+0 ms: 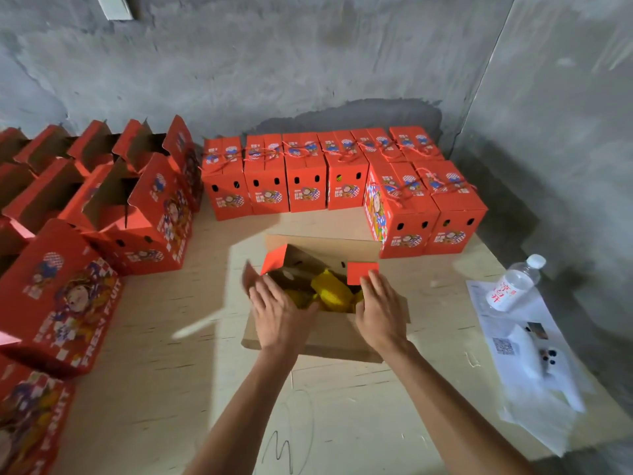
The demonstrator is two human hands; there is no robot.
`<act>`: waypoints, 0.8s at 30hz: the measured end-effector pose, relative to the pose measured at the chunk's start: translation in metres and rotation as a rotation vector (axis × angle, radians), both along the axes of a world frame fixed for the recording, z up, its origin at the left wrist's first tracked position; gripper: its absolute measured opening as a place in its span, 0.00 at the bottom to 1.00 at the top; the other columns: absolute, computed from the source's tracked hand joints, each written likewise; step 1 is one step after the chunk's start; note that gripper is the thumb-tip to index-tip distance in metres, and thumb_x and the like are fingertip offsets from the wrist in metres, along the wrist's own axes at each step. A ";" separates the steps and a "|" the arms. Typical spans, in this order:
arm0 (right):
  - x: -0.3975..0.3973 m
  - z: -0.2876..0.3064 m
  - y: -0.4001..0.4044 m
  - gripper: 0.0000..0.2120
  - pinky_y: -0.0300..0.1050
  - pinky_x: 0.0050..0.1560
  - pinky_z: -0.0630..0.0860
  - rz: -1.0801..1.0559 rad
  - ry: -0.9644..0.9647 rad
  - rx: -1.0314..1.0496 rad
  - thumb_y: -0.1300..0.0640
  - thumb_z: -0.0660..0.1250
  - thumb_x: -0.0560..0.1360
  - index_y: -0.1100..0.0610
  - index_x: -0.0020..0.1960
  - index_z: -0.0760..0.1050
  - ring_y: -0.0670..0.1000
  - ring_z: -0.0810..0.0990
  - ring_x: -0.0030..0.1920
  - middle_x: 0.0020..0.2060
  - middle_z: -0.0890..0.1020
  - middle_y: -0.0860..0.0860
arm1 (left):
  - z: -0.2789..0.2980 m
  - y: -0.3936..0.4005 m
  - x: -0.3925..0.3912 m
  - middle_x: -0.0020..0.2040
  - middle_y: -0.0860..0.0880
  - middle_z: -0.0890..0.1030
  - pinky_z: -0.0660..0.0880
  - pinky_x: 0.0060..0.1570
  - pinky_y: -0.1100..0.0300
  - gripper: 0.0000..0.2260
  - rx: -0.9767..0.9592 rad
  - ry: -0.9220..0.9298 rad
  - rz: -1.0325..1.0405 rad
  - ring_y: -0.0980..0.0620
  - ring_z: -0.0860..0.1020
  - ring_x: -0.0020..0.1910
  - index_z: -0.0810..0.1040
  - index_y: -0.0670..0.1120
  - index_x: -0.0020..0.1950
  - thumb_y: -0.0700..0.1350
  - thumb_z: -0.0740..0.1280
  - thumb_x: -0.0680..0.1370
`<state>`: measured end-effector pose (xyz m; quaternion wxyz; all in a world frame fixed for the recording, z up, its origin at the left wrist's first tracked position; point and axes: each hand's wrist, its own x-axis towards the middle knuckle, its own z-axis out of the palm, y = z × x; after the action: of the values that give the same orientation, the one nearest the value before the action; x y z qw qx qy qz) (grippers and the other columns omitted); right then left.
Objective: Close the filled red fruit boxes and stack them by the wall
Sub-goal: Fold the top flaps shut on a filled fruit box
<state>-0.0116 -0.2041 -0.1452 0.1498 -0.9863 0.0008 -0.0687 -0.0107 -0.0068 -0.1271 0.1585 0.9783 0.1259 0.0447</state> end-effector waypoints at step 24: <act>0.022 -0.002 -0.015 0.32 0.44 0.39 0.78 -0.296 0.174 0.563 0.61 0.58 0.85 0.40 0.82 0.55 0.56 0.83 0.53 0.74 0.74 0.53 | -0.010 0.037 0.019 0.68 0.37 0.73 0.73 0.59 0.47 0.33 -0.148 0.162 0.042 0.35 0.77 0.63 0.53 0.37 0.81 0.47 0.61 0.80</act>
<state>0.0107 -0.2193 -0.1474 0.4043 -0.8976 0.1757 -0.0021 0.0081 0.0300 -0.1375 0.2186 0.9614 0.1618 -0.0405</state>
